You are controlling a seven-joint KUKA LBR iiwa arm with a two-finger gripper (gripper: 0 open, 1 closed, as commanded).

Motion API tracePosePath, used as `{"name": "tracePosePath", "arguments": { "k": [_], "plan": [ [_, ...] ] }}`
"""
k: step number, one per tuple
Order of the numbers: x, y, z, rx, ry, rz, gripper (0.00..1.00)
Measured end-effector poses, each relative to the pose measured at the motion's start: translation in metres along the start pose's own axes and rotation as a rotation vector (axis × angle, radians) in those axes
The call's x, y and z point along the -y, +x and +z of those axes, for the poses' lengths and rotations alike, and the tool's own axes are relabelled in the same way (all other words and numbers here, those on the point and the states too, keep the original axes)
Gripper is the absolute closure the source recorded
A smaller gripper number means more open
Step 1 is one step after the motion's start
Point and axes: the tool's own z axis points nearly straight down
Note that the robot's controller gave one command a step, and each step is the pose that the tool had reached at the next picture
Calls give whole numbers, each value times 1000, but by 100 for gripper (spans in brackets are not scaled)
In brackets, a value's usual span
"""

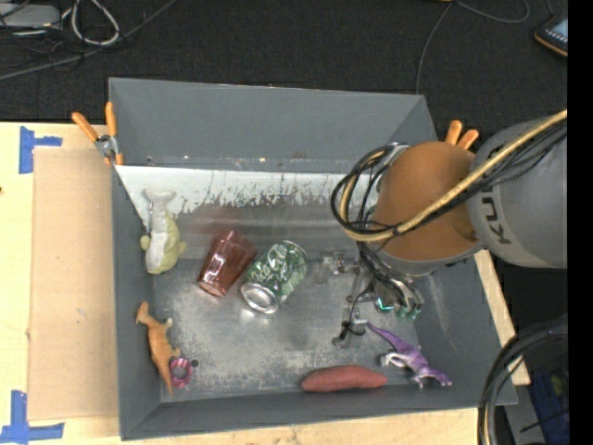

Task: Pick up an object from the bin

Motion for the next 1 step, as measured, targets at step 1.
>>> {"name": "tracePosePath", "arguments": {
  "k": [1],
  "plan": [
    [-26, 7, 49, -7, 0, 2, 0]
  ]
}}
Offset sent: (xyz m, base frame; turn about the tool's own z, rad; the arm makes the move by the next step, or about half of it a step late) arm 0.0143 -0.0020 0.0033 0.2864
